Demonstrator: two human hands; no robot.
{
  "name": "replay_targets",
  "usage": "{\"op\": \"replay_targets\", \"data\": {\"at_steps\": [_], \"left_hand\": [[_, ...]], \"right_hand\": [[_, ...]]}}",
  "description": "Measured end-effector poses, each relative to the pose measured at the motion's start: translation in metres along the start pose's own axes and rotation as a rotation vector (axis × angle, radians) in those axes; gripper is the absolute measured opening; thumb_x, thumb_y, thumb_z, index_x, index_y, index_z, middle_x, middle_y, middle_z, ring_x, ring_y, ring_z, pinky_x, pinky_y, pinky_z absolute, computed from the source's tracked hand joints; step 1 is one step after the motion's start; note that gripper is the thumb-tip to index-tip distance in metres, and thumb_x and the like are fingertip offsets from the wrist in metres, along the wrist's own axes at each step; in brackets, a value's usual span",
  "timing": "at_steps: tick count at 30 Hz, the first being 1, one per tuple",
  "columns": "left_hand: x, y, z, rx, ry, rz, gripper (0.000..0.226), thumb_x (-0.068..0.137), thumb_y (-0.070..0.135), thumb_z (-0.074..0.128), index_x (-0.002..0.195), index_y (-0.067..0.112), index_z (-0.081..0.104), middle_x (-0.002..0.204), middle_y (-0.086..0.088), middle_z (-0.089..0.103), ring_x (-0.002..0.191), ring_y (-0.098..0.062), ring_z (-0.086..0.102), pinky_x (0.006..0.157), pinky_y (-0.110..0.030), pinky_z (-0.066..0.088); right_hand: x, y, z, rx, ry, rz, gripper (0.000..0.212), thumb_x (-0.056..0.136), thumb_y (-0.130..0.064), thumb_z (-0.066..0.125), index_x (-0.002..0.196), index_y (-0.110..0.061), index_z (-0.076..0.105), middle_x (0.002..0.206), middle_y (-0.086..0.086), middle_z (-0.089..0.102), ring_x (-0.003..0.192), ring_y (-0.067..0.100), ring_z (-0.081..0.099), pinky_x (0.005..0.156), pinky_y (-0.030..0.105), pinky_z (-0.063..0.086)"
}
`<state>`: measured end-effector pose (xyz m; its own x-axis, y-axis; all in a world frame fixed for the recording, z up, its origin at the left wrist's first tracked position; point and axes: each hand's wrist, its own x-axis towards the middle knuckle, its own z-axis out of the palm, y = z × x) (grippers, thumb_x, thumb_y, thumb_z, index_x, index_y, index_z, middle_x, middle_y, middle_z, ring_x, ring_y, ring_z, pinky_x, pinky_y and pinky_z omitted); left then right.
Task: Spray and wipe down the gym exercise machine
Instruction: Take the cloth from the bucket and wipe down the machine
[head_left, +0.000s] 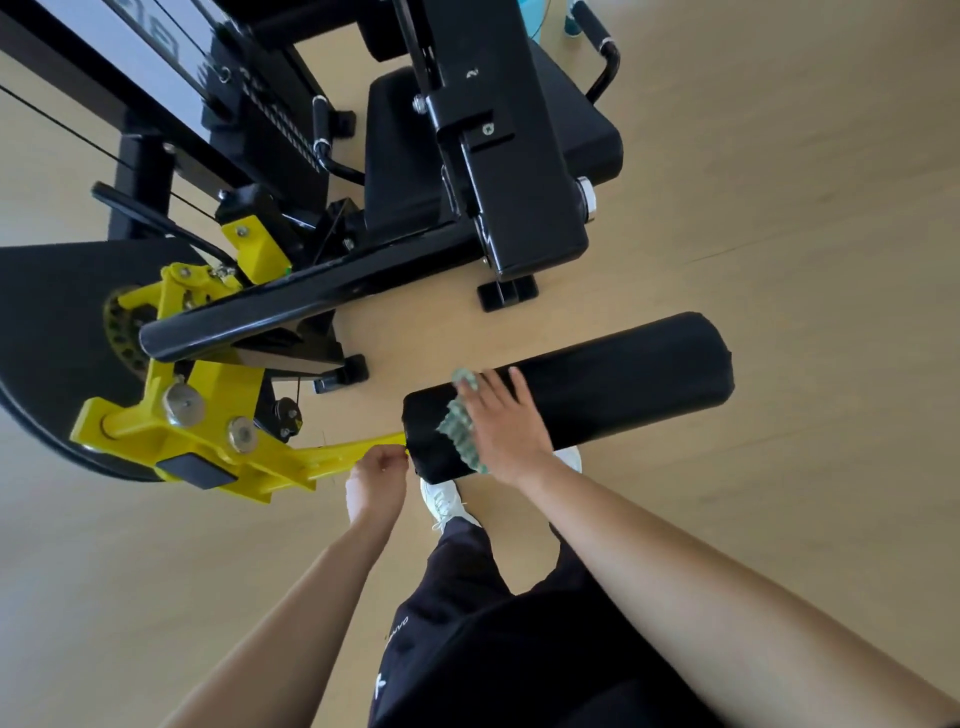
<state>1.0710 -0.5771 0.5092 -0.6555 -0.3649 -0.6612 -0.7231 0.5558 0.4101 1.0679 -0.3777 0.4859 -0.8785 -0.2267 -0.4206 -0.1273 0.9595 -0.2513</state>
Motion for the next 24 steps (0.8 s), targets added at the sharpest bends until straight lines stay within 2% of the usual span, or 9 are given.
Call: {"op": "replay_targets", "data": {"at_steps": [4,8,12,15,17,19,21,24], "left_hand": [[0.011,0.031,0.008,-0.042,0.040,0.065,0.030,0.095,0.023,0.065,0.125,0.019,0.068,0.111,0.000,0.069,0.101,-0.024,0.061,0.084,-0.032,0.045],[0.024,0.046,0.018,0.022,0.038,0.062,0.043,0.092,0.036,0.070,0.132,0.018,0.067,0.122,-0.002,0.070,0.115,-0.030,0.064,0.097,-0.038,0.052],[0.029,0.046,0.022,0.100,0.008,0.098,0.032,0.093,0.041,0.069,0.115,0.019,0.074,0.106,-0.004,0.073,0.101,-0.031,0.068,0.088,-0.044,0.058],[0.028,0.043,0.021,0.116,0.003,0.128,0.031,0.093,0.040,0.070,0.114,0.017,0.075,0.104,-0.005,0.075,0.097,-0.030,0.069,0.084,-0.042,0.059],[0.025,0.039,0.019,0.116,0.013,0.143,0.036,0.092,0.039,0.073,0.120,0.016,0.073,0.111,-0.004,0.075,0.100,-0.027,0.068,0.085,-0.039,0.057],[0.018,0.034,0.019,0.084,0.032,0.155,0.040,0.090,0.035,0.077,0.123,0.014,0.071,0.114,-0.002,0.074,0.102,-0.025,0.067,0.085,-0.035,0.054],[0.011,0.028,0.019,0.069,0.048,0.161,0.041,0.088,0.032,0.080,0.123,0.014,0.070,0.111,0.000,0.072,0.099,-0.023,0.067,0.084,-0.034,0.053],[0.001,0.019,0.019,0.055,0.046,0.146,0.038,0.086,0.029,0.082,0.119,0.015,0.068,0.103,0.006,0.069,0.091,-0.019,0.063,0.080,-0.032,0.050]], "right_hand": [[-0.021,0.066,-0.010,0.051,0.055,0.269,0.072,0.104,-0.036,0.045,0.164,-0.014,0.011,0.170,0.006,0.019,0.159,0.026,0.004,0.126,0.056,-0.007],[-0.037,0.134,-0.013,0.111,0.121,0.507,0.060,0.108,-0.038,0.030,0.163,-0.018,0.019,0.170,0.003,0.022,0.159,0.025,0.006,0.124,0.058,-0.002],[-0.045,0.190,-0.023,0.122,0.163,0.730,0.050,0.106,-0.036,0.038,0.153,-0.019,0.036,0.164,0.006,0.029,0.154,0.034,0.018,0.122,0.059,0.008],[-0.041,0.211,-0.034,0.114,0.197,0.864,0.035,0.104,-0.029,0.045,0.137,-0.020,0.052,0.150,0.008,0.040,0.133,0.034,0.038,0.112,0.051,0.026],[-0.036,0.209,-0.037,0.113,0.213,0.840,0.033,0.099,-0.021,0.051,0.131,-0.018,0.057,0.139,0.008,0.047,0.125,0.033,0.043,0.107,0.047,0.031],[-0.028,0.193,-0.036,0.129,0.216,0.737,0.038,0.094,-0.018,0.059,0.132,-0.014,0.057,0.136,0.009,0.054,0.128,0.033,0.045,0.113,0.045,0.029],[-0.019,0.164,-0.029,0.139,0.226,0.594,0.038,0.097,-0.022,0.057,0.134,-0.012,0.058,0.136,0.008,0.059,0.135,0.031,0.044,0.123,0.047,0.021],[-0.003,0.105,-0.019,0.163,0.207,0.378,0.040,0.101,-0.026,0.052,0.137,-0.010,0.058,0.140,0.007,0.060,0.139,0.029,0.045,0.124,0.045,0.020]]}}
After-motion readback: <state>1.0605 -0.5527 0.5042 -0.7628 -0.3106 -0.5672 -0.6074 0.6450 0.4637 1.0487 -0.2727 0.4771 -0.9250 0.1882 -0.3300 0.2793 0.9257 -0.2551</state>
